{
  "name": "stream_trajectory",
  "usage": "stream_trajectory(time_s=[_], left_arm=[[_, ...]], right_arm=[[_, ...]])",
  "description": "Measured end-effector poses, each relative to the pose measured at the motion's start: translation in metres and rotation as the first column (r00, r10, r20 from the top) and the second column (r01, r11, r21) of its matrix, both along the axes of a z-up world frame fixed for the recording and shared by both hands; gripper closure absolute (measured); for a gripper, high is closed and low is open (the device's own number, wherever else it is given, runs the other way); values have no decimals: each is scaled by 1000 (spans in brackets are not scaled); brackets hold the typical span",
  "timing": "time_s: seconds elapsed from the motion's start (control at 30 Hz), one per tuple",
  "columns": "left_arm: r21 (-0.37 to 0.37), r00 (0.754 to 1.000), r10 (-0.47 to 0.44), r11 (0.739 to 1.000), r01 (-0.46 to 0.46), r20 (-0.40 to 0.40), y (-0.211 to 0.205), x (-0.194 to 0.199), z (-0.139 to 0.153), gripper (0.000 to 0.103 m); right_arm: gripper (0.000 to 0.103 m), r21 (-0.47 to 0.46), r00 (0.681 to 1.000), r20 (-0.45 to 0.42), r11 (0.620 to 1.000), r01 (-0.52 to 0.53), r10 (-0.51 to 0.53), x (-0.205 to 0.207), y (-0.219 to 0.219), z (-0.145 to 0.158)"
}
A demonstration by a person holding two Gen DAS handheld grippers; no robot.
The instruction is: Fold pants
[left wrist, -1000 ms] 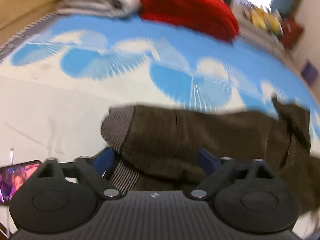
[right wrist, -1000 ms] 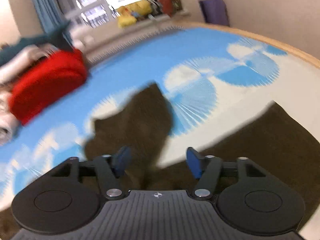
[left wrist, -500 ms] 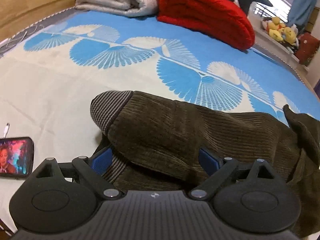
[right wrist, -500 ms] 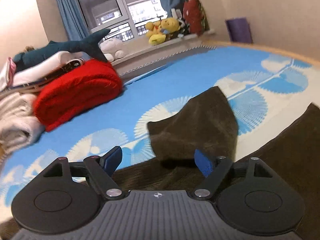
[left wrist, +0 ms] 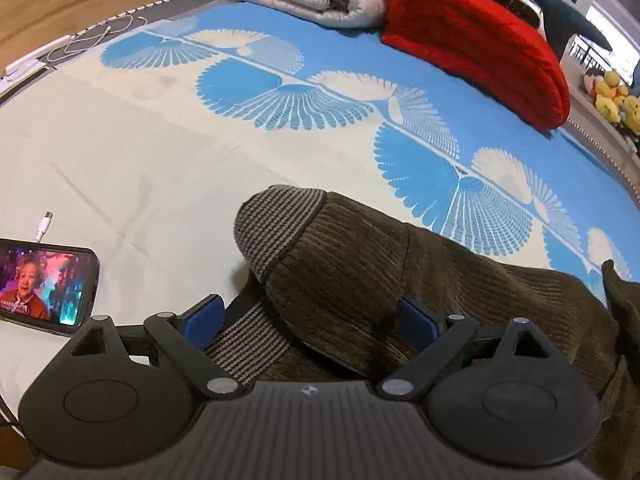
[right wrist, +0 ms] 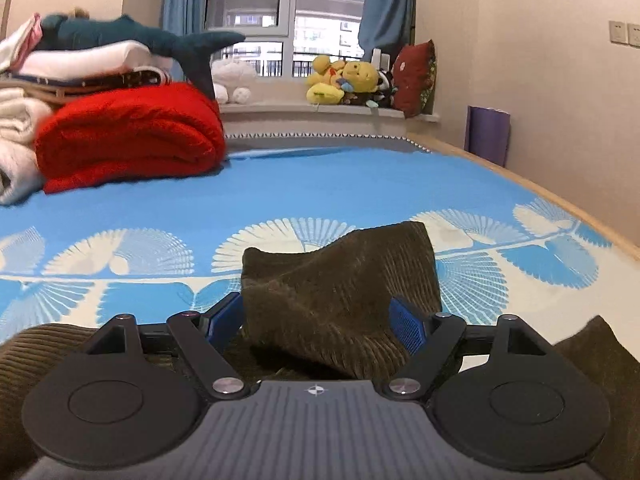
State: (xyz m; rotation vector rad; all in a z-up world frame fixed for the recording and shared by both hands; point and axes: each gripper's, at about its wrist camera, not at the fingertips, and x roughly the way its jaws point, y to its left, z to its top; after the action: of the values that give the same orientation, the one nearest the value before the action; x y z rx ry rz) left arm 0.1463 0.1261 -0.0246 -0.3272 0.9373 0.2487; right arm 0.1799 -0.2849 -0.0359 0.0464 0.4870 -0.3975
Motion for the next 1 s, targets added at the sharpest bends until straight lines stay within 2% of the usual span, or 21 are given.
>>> stream_trajectory(time_s=[0.13, 0.27, 0.37, 0.4, 0.43, 0.47, 0.5, 0.57, 0.63, 0.7, 0.77, 0.8, 0.83, 0.9, 0.93, 1.0], left_arm=[[19, 1000, -20, 1000, 21, -13, -6, 5, -3, 8], [-17, 999, -32, 999, 31, -20, -8, 13, -8, 8], [-7, 999, -44, 999, 44, -28, -11, 20, -12, 8], [7, 998, -49, 999, 49, -33, -13, 21, -13, 8], [17, 998, -51, 999, 52, -35, -14, 23, -14, 8], [18, 998, -52, 998, 53, -37, -14, 24, -15, 8], [12, 998, -57, 998, 58, -38, -14, 26, -15, 8], [-11, 997, -63, 998, 62, -35, -12, 28, -13, 8], [-24, 998, -58, 998, 58, -25, -11, 28, -9, 8], [-34, 998, -61, 998, 60, -15, -10, 27, -5, 8], [-44, 998, -62, 997, 61, -16, -8, 26, -2, 8], [-48, 998, -62, 997, 61, -18, -7, 25, -1, 8], [-53, 998, -63, 997, 62, -19, -7, 24, 0, 8], [-64, 998, -53, 997, 52, -19, -4, 20, 1, 8], [-65, 999, -46, 997, 45, -17, -3, 18, 2, 8], [-56, 999, -35, 998, 34, -18, -2, 14, 3, 8]], right_arm=[[22, 36, 998, -57, 999, -19, 21, 26, 6, -11], [22, -91, 993, -104, 994, -59, 50, 56, 27, -29], [23, -90, 987, -159, 995, -36, 21, 81, 26, -49], [27, -80, 986, -165, 997, -15, 1, 87, 23, -55], [56, -82, 985, -171, 997, 4, -18, 91, 21, -60], [73, -90, 984, -175, 996, 25, -41, 94, 18, -63], [79, -75, 985, -167, 997, 34, -46, 94, 13, -63], [82, -18, 992, -105, 998, 62, -63, 86, 1, -49], [84, 9, 995, -15, 995, 100, -100, 70, -10, -19], [86, 98, 985, 100, 987, 129, -139, 40, -30, 21], [90, 246, 960, 191, 957, 155, -205, -6, -61, 57], [94, 319, 941, 217, 930, 184, -260, -35, -79, 71], [95, 379, 922, 228, 901, 213, -314, -61, -94, 78], [95, 500, 870, 227, 819, 281, -437, -118, -129, 78], [95, 530, 838, 204, 777, 340, -506, -147, -143, 69], [91, 476, 781, 113, 723, 500, -614, -184, -162, 41]])
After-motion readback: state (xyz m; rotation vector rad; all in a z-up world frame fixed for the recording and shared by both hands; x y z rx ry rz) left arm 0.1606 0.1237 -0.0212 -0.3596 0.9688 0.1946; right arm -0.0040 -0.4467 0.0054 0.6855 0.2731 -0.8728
